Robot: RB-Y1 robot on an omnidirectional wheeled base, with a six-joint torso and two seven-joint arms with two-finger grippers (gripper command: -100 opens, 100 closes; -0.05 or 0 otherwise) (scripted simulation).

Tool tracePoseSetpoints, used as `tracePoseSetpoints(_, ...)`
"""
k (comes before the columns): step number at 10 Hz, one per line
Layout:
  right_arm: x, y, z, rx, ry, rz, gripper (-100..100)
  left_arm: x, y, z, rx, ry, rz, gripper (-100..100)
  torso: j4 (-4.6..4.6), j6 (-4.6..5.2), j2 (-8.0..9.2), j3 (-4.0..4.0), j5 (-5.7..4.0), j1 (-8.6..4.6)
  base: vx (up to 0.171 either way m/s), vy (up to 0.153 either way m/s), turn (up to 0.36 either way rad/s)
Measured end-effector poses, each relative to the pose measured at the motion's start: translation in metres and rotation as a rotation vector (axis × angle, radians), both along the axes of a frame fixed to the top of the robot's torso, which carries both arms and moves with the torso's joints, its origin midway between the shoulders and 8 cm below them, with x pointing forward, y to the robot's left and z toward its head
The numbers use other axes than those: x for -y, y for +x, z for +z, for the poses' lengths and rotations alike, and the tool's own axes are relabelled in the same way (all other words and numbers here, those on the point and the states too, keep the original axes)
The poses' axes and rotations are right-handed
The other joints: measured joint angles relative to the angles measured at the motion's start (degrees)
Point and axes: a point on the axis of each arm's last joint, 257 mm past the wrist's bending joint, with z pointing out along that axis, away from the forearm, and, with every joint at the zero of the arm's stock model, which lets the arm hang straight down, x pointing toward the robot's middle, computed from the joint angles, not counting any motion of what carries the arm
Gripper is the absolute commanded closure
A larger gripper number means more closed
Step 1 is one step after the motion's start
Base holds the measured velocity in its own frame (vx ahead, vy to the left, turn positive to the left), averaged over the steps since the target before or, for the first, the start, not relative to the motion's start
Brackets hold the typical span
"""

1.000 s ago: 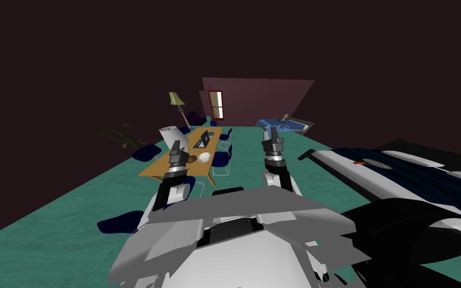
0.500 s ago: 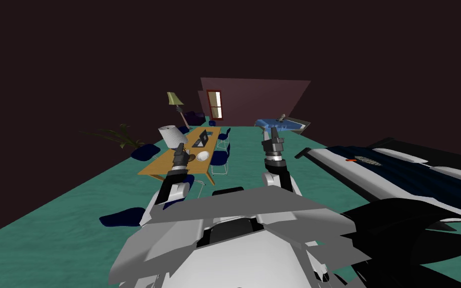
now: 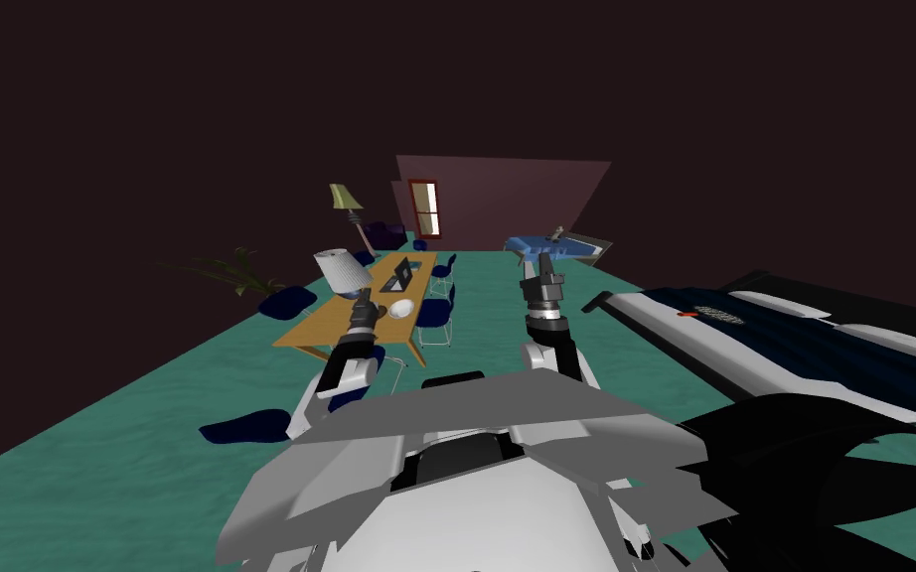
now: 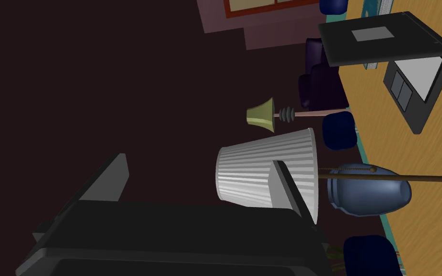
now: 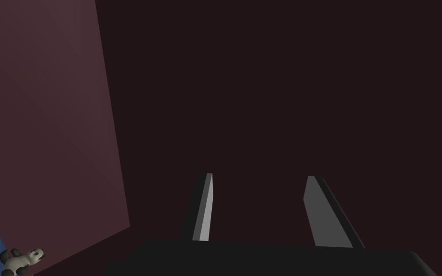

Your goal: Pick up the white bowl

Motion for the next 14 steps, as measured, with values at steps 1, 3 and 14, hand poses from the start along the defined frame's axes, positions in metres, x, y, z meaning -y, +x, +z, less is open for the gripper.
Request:
tracePoseSetpoints(1,0.0,0.0,0.0,0.0,0.0,0.0,0,-0.003,0.003,-0.006,-0.024,0.001,0.006,-100,-0.01,-0.01,-0.03,-0.02,0.0,0.0,-0.035,-0.028,-0.027)
tracePoseSetpoints(3,0.0,0.0,0.0,0.0,0.0,0.0,0,-0.012,0.014,-0.033,-0.102,-0.006,0.027,-100,0.0,0.0,-0.01,0.0,-0.01,-0.06,-0.032,-0.036,-0.032)
tracePoseSetpoints(14,0.0,0.0,0.0,0.0,0.0,0.0,0,-0.045,0.028,-0.129,-0.403,-0.067,0.083,-100,-0.06,-0.02,-0.27,-0.16,0.01,0.08,0.015,-0.01,-0.022)
